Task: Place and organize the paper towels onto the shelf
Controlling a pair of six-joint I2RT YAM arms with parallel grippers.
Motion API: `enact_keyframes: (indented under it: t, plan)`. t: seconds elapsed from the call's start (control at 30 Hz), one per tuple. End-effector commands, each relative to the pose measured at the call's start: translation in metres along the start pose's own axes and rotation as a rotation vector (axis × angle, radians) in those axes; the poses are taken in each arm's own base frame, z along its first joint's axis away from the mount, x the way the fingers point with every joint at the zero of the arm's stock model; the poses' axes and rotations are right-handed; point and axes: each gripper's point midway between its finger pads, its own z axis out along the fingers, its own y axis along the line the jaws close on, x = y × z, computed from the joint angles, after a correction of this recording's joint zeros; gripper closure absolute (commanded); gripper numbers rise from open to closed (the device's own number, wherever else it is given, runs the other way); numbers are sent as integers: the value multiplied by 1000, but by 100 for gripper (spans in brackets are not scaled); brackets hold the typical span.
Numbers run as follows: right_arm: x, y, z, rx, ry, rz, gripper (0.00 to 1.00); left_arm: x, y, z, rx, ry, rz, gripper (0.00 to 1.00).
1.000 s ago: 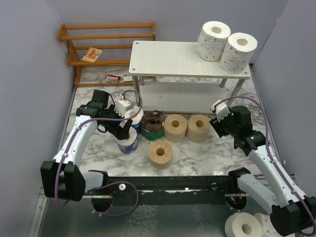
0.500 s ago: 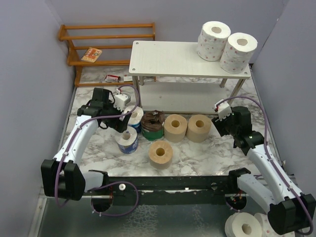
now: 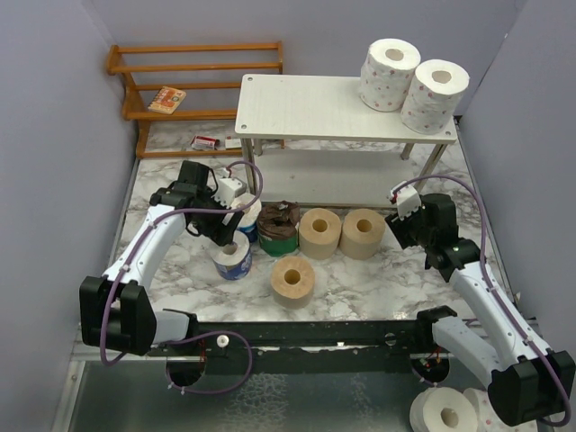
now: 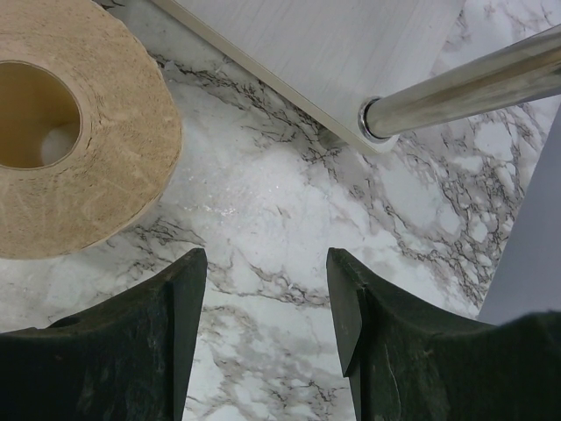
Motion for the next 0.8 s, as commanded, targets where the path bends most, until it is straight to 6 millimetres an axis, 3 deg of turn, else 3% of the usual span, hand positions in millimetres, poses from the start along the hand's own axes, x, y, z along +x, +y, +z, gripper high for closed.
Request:
enact_keyframes:
  t: [0.0, 0.5, 0.7, 0.77]
  plan:
    - [-6, -8, 1, 38, -20, 20, 43, 7, 1, -5, -15, 40, 35, 28]
    - [-4, -7, 3, 36, -8, 18, 43, 29, -20, 3, 107, 135, 74, 49]
    - [-3, -8, 3, 38, -6, 19, 43, 16, -23, -5, 110, 109, 77, 74]
    - [-3, -7, 3, 37, -5, 20, 43, 6, -24, -13, 110, 96, 83, 75]
